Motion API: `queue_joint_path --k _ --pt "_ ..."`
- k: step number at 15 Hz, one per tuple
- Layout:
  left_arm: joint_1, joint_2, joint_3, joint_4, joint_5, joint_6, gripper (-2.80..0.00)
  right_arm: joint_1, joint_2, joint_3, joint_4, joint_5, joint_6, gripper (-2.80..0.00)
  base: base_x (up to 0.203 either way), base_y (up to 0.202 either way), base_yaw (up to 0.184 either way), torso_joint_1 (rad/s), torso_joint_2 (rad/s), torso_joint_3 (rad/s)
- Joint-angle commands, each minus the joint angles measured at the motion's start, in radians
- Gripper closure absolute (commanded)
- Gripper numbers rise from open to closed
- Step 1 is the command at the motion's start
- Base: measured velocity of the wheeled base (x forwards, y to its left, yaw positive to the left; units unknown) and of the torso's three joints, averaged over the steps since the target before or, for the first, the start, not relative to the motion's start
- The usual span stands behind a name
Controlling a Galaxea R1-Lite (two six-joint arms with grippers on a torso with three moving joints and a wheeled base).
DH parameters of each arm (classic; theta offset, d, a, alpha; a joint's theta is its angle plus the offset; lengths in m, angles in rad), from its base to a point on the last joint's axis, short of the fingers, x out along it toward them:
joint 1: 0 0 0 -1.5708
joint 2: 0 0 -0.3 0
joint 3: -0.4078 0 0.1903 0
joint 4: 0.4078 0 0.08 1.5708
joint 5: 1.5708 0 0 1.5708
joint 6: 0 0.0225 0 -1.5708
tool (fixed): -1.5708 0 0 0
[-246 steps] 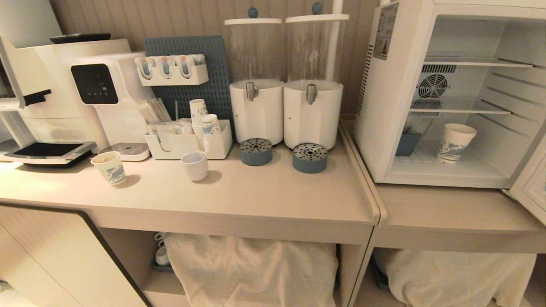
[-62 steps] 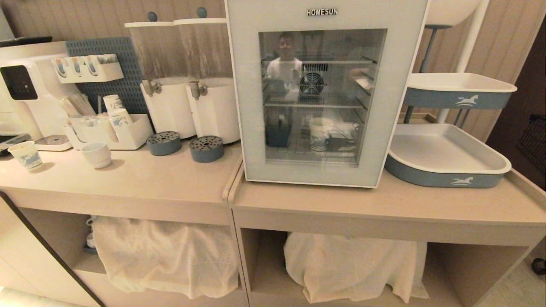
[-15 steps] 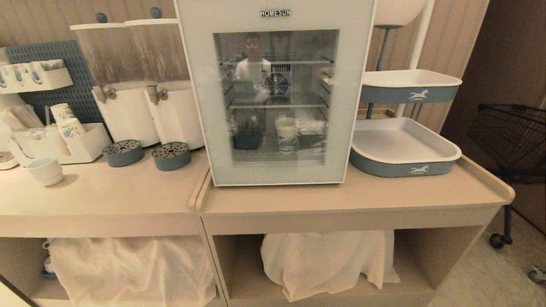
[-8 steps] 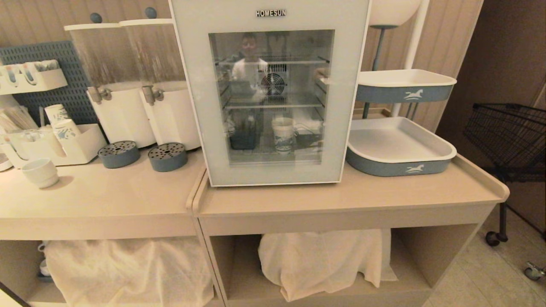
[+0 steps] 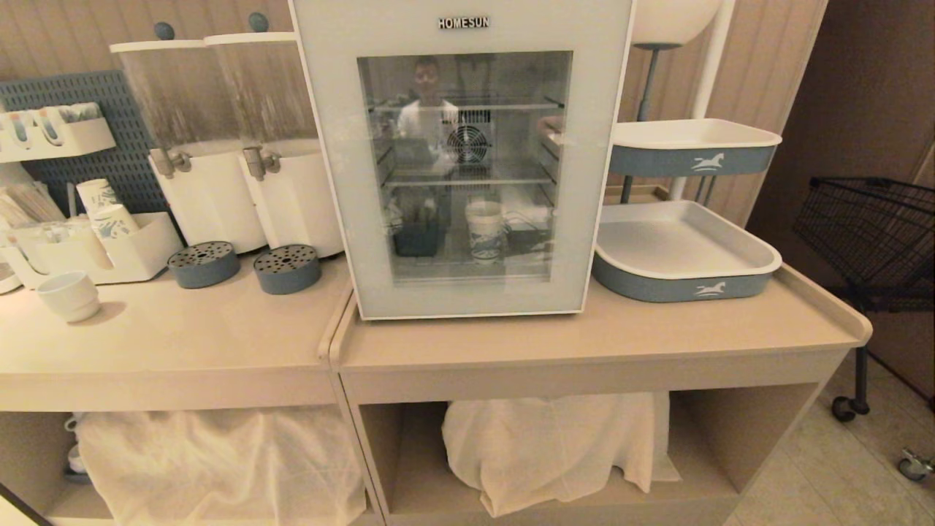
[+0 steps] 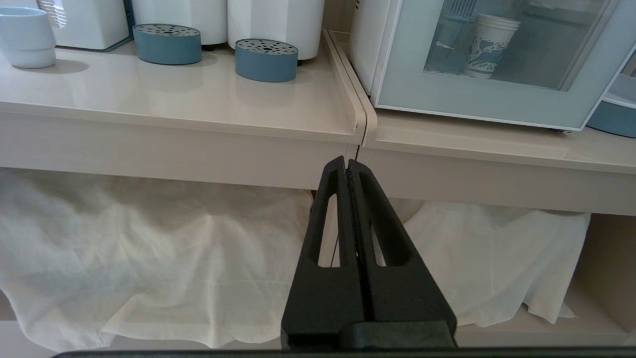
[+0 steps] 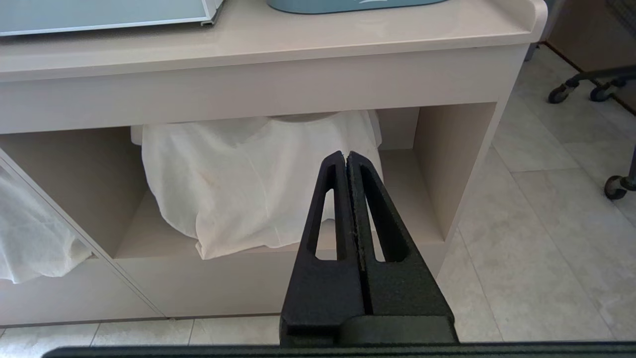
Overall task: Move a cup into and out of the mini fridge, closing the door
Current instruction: Open the freezer door
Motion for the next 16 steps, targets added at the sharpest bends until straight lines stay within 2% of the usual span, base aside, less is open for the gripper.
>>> queue_joint_path --k 1,8,14,16 --pt "-0.001 -0.003 0.04 -0.001 0.0 -0.001 0.0 0.0 0.001 0.0 0.001 0.001 0.0 0.0 0.0 0.0 0.0 0.0 0.0 0.0" --pt "-0.001 -0.003 0.04 -0.001 0.0 -0.001 0.0 0.0 0.001 0.0 0.001 0.001 0.0 0.0 0.001 0.007 -0.002 0.0 0.0 0.001" --pt "-0.001 -0.003 0.04 -0.001 0.0 -0.001 0.0 0.0 0.001 0.0 0.001 0.001 0.0 0.0 0.001 0.165 -0.002 0.002 0.0 0.001" --pt "0.0 -0.003 0.04 -0.001 0.0 -0.001 0.0 0.0 0.001 0.0 0.001 0.001 0.0 0.0 0.0 0.049 0.0 0.001 0.0 0.003"
